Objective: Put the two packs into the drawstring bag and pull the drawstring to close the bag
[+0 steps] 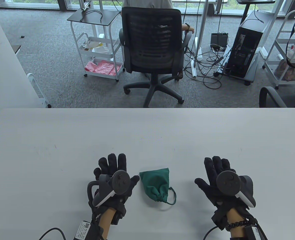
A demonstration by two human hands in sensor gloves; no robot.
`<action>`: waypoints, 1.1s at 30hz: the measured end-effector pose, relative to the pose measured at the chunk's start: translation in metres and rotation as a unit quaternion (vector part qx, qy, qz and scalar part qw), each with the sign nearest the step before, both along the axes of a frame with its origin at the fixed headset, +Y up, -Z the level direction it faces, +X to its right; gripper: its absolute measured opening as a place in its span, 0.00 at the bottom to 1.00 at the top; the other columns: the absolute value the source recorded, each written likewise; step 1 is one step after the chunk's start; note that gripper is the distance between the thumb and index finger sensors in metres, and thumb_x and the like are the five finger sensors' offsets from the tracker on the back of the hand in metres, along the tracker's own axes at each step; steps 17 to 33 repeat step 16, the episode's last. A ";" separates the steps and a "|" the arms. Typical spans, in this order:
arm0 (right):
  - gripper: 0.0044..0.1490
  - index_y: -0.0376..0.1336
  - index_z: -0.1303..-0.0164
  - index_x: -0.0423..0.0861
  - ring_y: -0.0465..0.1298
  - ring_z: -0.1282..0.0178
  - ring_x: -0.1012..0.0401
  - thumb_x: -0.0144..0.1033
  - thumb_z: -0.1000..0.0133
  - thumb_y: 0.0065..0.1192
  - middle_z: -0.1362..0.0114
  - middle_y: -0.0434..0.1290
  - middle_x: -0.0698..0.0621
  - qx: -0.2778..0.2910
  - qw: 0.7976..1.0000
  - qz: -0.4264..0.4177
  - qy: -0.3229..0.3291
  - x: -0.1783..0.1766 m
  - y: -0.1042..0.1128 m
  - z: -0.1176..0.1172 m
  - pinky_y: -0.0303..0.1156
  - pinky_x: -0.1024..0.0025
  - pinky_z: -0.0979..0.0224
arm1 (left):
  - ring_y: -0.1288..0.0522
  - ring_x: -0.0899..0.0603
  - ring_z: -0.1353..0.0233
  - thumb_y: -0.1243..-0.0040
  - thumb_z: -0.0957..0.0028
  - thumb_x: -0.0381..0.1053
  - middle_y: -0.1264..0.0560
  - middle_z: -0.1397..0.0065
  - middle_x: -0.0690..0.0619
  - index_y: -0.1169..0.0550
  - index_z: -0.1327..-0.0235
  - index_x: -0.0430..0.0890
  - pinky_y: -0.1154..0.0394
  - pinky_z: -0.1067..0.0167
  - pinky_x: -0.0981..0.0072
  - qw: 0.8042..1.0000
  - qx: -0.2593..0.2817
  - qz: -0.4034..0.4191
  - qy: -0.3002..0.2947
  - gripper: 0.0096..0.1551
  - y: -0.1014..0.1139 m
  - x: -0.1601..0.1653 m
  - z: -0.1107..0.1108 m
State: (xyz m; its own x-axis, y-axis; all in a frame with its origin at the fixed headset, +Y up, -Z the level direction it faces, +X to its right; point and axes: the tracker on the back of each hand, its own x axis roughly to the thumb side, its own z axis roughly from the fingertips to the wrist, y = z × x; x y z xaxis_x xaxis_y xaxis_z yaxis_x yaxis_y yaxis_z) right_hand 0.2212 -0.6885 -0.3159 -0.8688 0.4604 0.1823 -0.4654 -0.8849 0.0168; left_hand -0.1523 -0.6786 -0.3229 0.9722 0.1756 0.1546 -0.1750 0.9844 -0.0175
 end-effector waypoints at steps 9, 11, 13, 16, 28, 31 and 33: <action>0.55 0.37 0.17 0.41 0.33 0.20 0.31 0.58 0.43 0.54 0.16 0.34 0.32 0.000 1.000 -0.003 -0.001 0.000 0.000 0.001 0.34 0.25 0.28 | 0.59 0.15 0.21 0.56 0.44 0.71 0.60 0.15 0.30 0.61 0.19 0.45 0.54 0.32 0.16 1.000 0.000 -0.002 -0.002 0.54 0.000 0.001 0.000; 0.55 0.37 0.17 0.41 0.33 0.20 0.31 0.58 0.42 0.54 0.16 0.34 0.32 0.001 1.000 -0.003 -0.001 0.000 0.000 0.001 0.34 0.25 0.28 | 0.59 0.15 0.21 0.56 0.44 0.72 0.60 0.15 0.30 0.61 0.19 0.45 0.54 0.32 0.16 1.000 0.001 -0.002 -0.002 0.54 0.000 0.001 0.000; 0.55 0.38 0.17 0.41 0.33 0.20 0.31 0.58 0.42 0.54 0.16 0.34 0.32 0.001 1.000 -0.004 0.000 0.000 0.000 0.001 0.34 0.25 0.28 | 0.59 0.15 0.21 0.56 0.44 0.72 0.60 0.15 0.30 0.61 0.19 0.45 0.54 0.32 0.16 1.000 0.001 0.000 0.000 0.54 -0.001 0.001 0.001; 0.55 0.38 0.17 0.41 0.33 0.20 0.31 0.58 0.42 0.54 0.16 0.34 0.31 0.001 1.000 -0.006 0.000 -0.001 -0.001 0.001 0.34 0.25 0.28 | 0.59 0.15 0.21 0.56 0.44 0.71 0.60 0.15 0.30 0.60 0.19 0.45 0.54 0.32 0.16 1.000 0.001 0.002 0.002 0.54 -0.001 0.000 0.001; 0.55 0.38 0.17 0.41 0.33 0.20 0.31 0.58 0.42 0.54 0.16 0.34 0.31 0.001 1.000 -0.006 0.000 -0.001 -0.001 0.001 0.34 0.25 0.28 | 0.59 0.15 0.21 0.56 0.44 0.71 0.60 0.15 0.30 0.60 0.19 0.45 0.54 0.32 0.16 1.000 0.001 0.002 0.002 0.54 -0.001 0.000 0.001; 0.55 0.38 0.17 0.41 0.33 0.20 0.31 0.58 0.42 0.54 0.16 0.34 0.31 0.001 1.000 -0.006 0.000 -0.001 -0.001 0.001 0.34 0.25 0.28 | 0.59 0.15 0.21 0.56 0.44 0.71 0.60 0.15 0.30 0.60 0.19 0.45 0.54 0.32 0.16 1.000 0.001 0.002 0.002 0.54 -0.001 0.000 0.001; 0.55 0.38 0.17 0.41 0.33 0.20 0.31 0.58 0.42 0.54 0.16 0.34 0.31 0.001 1.000 -0.006 0.000 -0.001 -0.001 0.001 0.34 0.25 0.28 | 0.59 0.15 0.21 0.56 0.44 0.71 0.60 0.15 0.30 0.60 0.19 0.45 0.54 0.32 0.16 1.000 0.001 0.002 0.002 0.54 -0.001 0.000 0.001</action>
